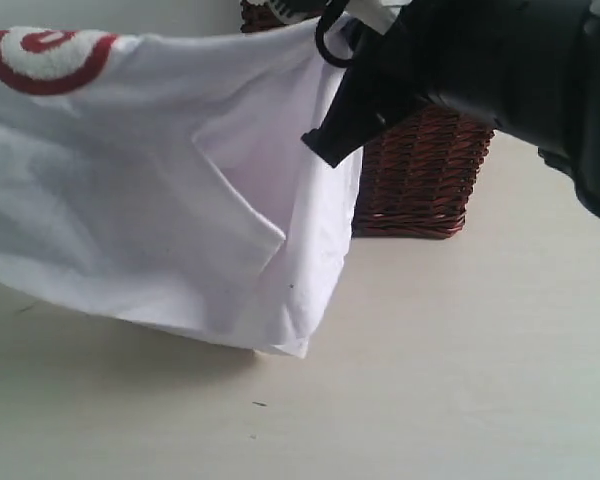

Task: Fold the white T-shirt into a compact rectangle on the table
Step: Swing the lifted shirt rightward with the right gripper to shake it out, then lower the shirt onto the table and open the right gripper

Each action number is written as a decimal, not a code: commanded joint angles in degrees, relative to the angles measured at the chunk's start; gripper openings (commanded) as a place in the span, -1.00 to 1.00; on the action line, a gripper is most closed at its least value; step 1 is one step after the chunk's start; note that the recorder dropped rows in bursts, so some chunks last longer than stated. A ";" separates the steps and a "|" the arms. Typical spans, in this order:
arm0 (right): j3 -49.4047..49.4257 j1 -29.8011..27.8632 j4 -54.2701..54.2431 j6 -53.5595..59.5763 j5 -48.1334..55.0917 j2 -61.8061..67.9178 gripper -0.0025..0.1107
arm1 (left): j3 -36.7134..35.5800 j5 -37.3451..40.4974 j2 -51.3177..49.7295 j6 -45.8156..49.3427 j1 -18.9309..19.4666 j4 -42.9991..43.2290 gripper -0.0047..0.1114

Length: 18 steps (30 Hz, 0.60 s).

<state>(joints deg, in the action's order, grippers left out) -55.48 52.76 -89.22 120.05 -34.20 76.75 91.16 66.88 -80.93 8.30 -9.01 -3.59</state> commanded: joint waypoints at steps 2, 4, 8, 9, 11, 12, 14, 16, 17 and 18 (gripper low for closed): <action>-1.59 0.19 7.18 1.24 -7.86 0.05 -0.96 | -0.40 -14.63 0.43 -1.02 -0.04 2.78 -0.92; -2.86 0.19 8.93 1.24 -7.26 0.05 -0.96 | -0.40 -19.83 1.08 -0.93 -0.04 2.78 -0.92; -7.01 0.19 12.82 1.24 -5.66 0.05 -0.96 | -0.40 -27.39 3.23 3.53 -0.04 2.78 -0.92; -7.64 0.19 12.15 1.24 -5.51 0.05 -0.96 | -0.40 -27.52 3.67 3.53 -0.04 2.68 -0.92; -7.70 0.19 8.24 1.24 -2.53 0.05 -0.96 | -1.82 -24.21 4.52 3.42 -0.15 0.48 -0.92; -6.95 0.19 5.20 1.24 0.48 0.61 -0.96 | -3.80 -21.15 4.62 3.72 -0.15 -2.12 -0.92; -4.25 0.19 4.30 1.24 3.04 2.00 -0.96 | -8.84 -14.79 4.27 5.15 -0.15 -3.27 -0.92; -0.53 0.19 2.45 1.24 5.66 3.66 -0.96 | -15.27 -9.67 4.01 5.00 -0.15 -3.27 -0.92; 1.44 0.19 2.45 1.24 6.62 4.48 -0.96 | -18.28 -8.41 4.01 5.00 -0.15 -3.81 -0.92; 4.33 0.19 2.45 1.24 6.84 5.42 -0.96 | -22.79 -8.15 4.01 5.00 -0.15 -3.76 -0.92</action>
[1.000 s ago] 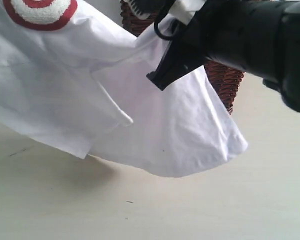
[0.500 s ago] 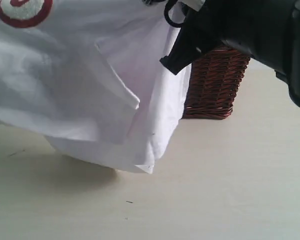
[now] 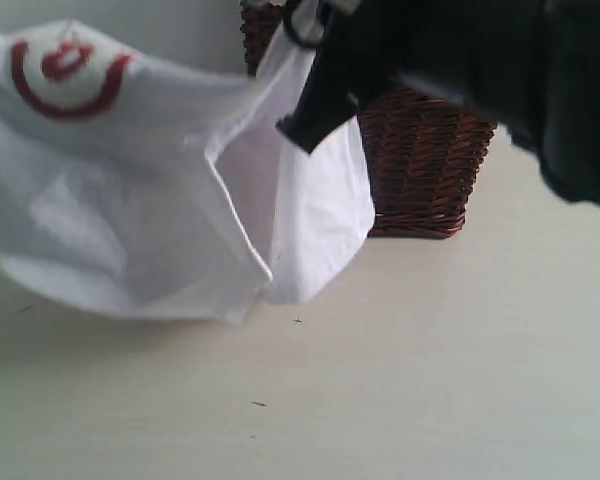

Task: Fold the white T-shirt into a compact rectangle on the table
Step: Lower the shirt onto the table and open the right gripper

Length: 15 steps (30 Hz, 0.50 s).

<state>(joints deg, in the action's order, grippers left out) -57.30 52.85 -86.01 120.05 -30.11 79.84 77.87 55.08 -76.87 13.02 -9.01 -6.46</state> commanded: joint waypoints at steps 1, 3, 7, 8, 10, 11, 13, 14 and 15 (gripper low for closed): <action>7.80 0.10 -0.76 1.24 2.44 2.87 -0.96 | -12.21 3.43 -0.14 0.28 -0.15 0.35 -0.92; 11.05 0.10 -0.76 1.24 0.03 3.53 -0.96 | -17.55 1.61 -0.90 -0.13 -0.15 1.12 -0.92; 13.69 0.10 -1.05 1.24 1.84 4.72 -0.96 | -25.07 -2.37 -4.74 0.87 -0.15 -1.10 -0.40; 13.69 0.10 -1.05 1.24 2.16 5.05 -0.96 | -26.26 -3.19 -5.54 0.87 -0.15 -1.22 -0.25; 13.69 0.10 -0.67 1.24 2.58 5.41 -0.91 | -27.91 -4.64 -7.46 1.15 -0.26 -2.71 0.15; 13.69 0.10 -0.55 1.24 2.37 5.41 -0.87 | -28.07 -4.64 -8.34 1.97 -0.26 -3.64 0.28; 13.56 0.10 -0.45 1.24 -1.57 5.41 -0.62 | -28.11 -4.64 -10.01 3.42 -0.26 -5.26 0.46; 13.46 0.10 -0.45 0.85 -3.96 5.41 -0.54 | -27.82 -4.75 -10.18 3.50 -0.26 -5.26 0.44; 13.00 0.10 -0.45 -1.27 -11.02 5.41 -0.35 | -26.60 -5.88 -10.18 3.50 -0.26 -4.89 0.41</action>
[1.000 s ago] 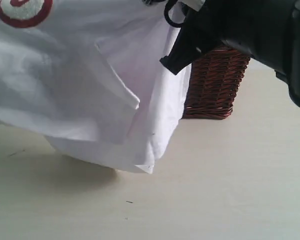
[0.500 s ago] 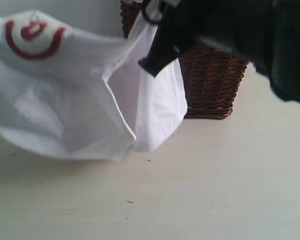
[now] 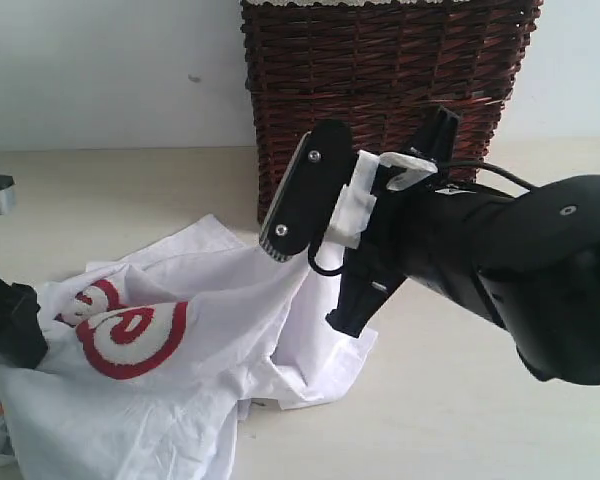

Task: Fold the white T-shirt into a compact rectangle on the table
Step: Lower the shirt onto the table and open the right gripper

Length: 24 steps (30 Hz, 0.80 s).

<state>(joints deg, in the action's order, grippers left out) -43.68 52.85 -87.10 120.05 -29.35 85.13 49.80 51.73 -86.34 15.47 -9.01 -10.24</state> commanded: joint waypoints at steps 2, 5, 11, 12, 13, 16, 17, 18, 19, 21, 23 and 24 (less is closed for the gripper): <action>-2.08 0.10 0.64 -8.93 -23.78 0.12 -0.15 | 4.00 -3.53 -0.04 -0.27 -0.12 -0.55 0.35; -3.15 -0.03 0.05 -13.58 -37.34 0.12 -0.12 | 5.90 -3.69 1.91 -4.22 -0.12 1.93 0.11; -3.15 -0.03 -2.26 -9.94 -20.91 0.12 -0.12 | 5.90 -5.39 5.91 -5.54 -0.26 0.31 -0.04; -3.15 -0.03 -2.26 -8.43 -21.63 0.12 -0.12 | 5.90 -4.50 5.89 -4.67 -0.26 -1.55 -0.04; -3.15 -0.03 -2.72 -6.74 -24.77 0.12 -0.12 | 5.43 -4.02 5.78 -1.15 -0.26 -4.73 -0.04; -3.15 -0.03 -3.63 -6.73 -37.81 0.12 -0.12 | 3.54 -3.76 4.70 5.13 -0.26 -10.69 -0.04; -3.15 -0.03 -3.63 -8.38 -40.61 0.12 -0.12 | 2.49 -3.23 3.89 8.45 -1.08 -12.98 -0.04; -3.15 -0.03 -3.63 -8.82 -40.61 0.12 -0.12 | 1.94 -3.02 3.49 10.76 -2.02 -13.51 -0.04; -3.15 -0.03 -4.30 -9.23 -40.61 0.12 -0.12 | 1.11 -3.06 2.61 14.45 -4.17 -13.72 -0.04; -3.15 -0.03 -6.41 -8.84 -32.04 0.12 -0.12 | 0.91 -2.95 1.66 15.93 -7.34 -13.14 -0.04; -3.15 -0.03 -9.12 -6.51 -24.65 0.12 0.08 | 0.91 -3.41 1.58 16.06 -8.94 -11.52 -0.04; -3.15 -0.03 -12.00 -4.28 -23.22 0.12 0.25 | 0.91 -3.99 1.58 16.06 -9.04 -11.18 -0.04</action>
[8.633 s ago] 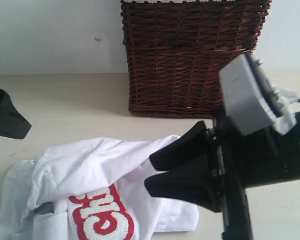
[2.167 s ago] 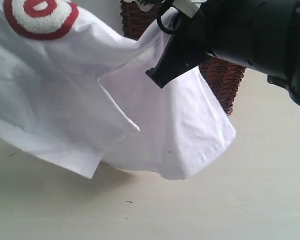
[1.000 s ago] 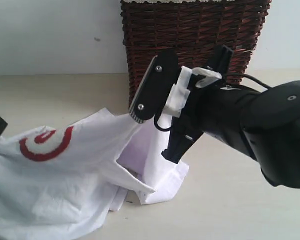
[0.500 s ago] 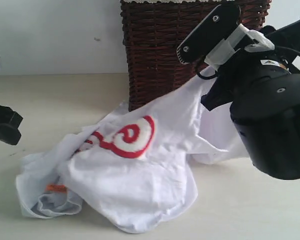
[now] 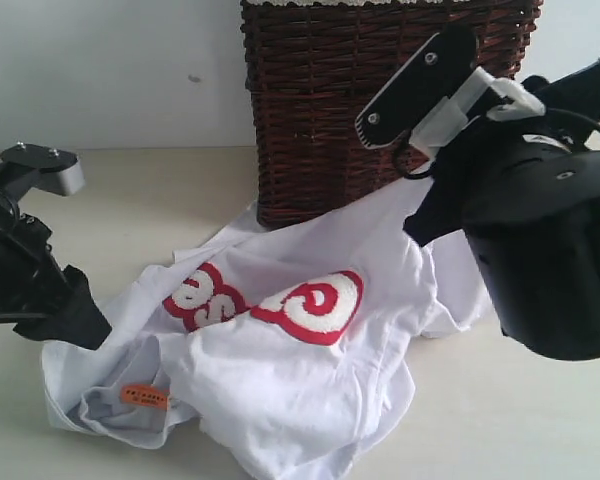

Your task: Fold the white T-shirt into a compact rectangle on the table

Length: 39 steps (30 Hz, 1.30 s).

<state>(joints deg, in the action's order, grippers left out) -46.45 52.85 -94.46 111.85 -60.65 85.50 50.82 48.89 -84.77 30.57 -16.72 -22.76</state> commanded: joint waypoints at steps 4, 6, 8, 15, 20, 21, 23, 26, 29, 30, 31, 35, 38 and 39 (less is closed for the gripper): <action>-0.16 2.05 -5.49 6.45 6.84 -0.25 0.25 | -0.11 -2.87 0.01 0.96 -1.33 1.44 -0.04; -0.16 3.58 -5.49 8.23 8.40 -0.25 0.15 | -0.11 -3.08 0.01 0.96 -1.33 1.44 -0.04; -0.29 3.80 -5.49 8.45 12.05 -0.25 0.02 | -0.11 -3.35 0.01 0.96 -1.33 1.44 -0.04; -0.29 3.80 -5.49 -3.24 15.03 -0.02 -0.06 | -0.11 -3.82 0.01 0.73 -1.33 1.32 -0.04; 3.60 3.80 -5.49 -16.18 13.78 -0.02 -0.04 | -0.11 -3.82 0.01 0.54 -1.33 0.95 -0.04; 4.43 3.80 -5.49 -15.79 13.78 -0.02 -0.02 | -0.11 -3.82 0.01 0.55 -1.33 0.59 -0.04; 6.53 3.80 -5.49 -14.18 13.11 -0.02 0.05 | -0.11 -4.14 0.01 0.55 -1.33 0.39 -0.04; 9.22 3.80 -5.49 -11.51 10.25 -0.02 0.11 | -0.11 -4.81 0.01 0.55 -1.33 0.39 -0.04; 11.29 3.80 -5.49 -11.64 9.76 -0.02 0.13 | -0.11 -5.19 0.01 0.55 -1.33 0.23 -0.04; 11.86 3.80 -5.49 -12.57 9.50 -0.02 0.13 | -0.11 -5.20 0.01 0.55 -1.33 0.13 -0.04; 12.56 3.64 -5.49 -15.32 9.11 -0.02 0.13 | -0.11 -5.09 0.01 0.55 -1.33 0.00 -0.04; 14.99 0.71 -5.49 -23.43 9.12 -0.02 0.13 | -0.11 -5.08 0.01 0.55 -1.33 -0.43 -0.04; 16.55 -3.73 -5.49 -25.09 9.12 -0.02 0.13 | -0.11 -5.08 0.01 0.55 -1.33 -0.99 -0.04; 16.87 -4.96 -5.49 -25.20 9.65 -0.02 0.13 | -0.11 -5.08 0.01 0.55 -1.33 -1.25 -0.04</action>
<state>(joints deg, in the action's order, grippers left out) -30.72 51.51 -100.35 88.77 -50.68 85.40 50.77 44.49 -84.77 31.29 -17.71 -22.80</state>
